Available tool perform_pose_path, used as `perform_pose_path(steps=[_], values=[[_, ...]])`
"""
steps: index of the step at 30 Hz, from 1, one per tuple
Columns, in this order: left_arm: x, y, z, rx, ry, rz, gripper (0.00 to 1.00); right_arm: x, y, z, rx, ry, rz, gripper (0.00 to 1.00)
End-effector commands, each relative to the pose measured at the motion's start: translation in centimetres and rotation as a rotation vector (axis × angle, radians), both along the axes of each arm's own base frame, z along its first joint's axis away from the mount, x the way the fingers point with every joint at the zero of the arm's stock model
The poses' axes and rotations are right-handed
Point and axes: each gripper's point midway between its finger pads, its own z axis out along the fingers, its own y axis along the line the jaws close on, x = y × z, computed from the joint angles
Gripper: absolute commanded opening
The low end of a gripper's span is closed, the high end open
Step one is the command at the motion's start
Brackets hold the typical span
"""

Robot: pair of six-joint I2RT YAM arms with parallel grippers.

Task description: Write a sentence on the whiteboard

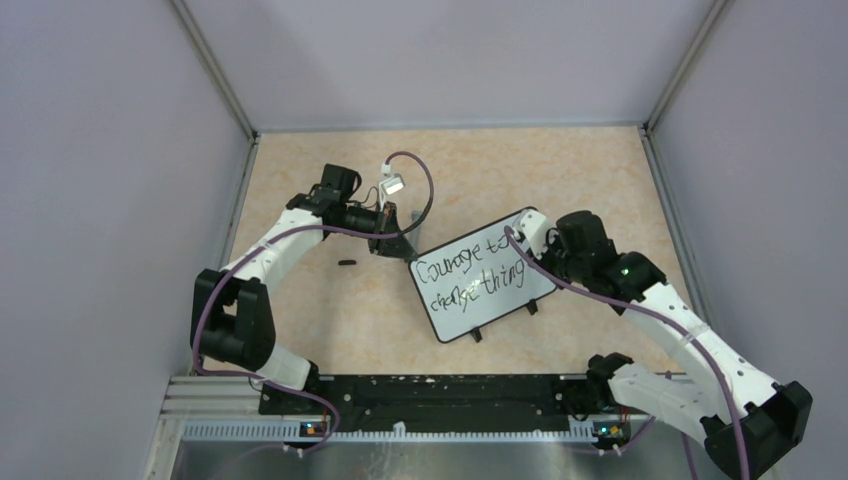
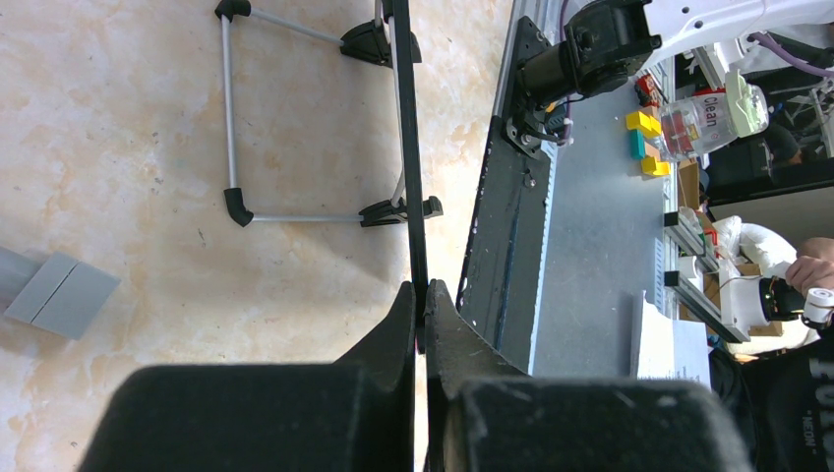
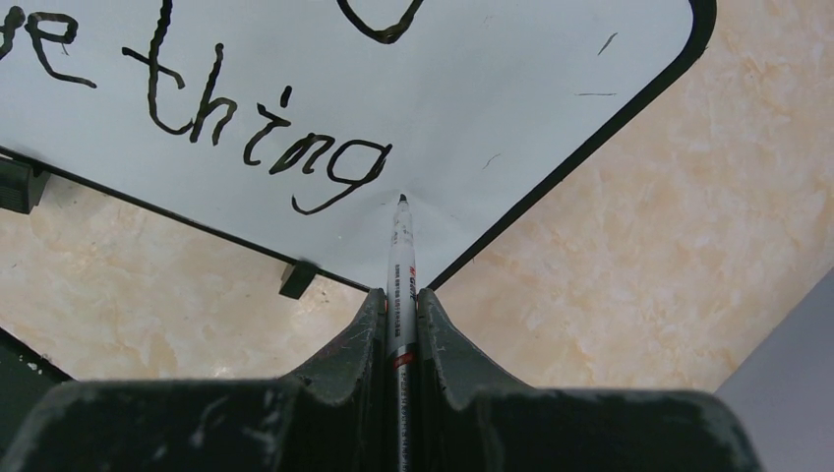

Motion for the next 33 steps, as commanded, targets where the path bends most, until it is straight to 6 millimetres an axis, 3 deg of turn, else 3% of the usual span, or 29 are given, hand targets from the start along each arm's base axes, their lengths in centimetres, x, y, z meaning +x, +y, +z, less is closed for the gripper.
perform_pose_path(steps=[1,13,21,33], values=[[0.7,0.0,-1.2,0.044,-0.019,0.005,0.0,1.1,0.7,2.5,0.067,-0.075,-0.012,0.0],[0.7,0.0,-1.1,0.042,-0.02,0.004,0.0,2.4,-0.1,2.9,0.042,-0.121,-0.081,0.0],[0.7,-0.1,-1.1,0.042,-0.019,0.003,0.0,2.3,-0.4,1.9,0.006,-0.091,-0.082,0.0],[0.7,-0.1,-1.2,0.042,-0.017,0.002,0.0,2.7,0.4,2.7,0.055,-0.119,-0.066,0.0]])
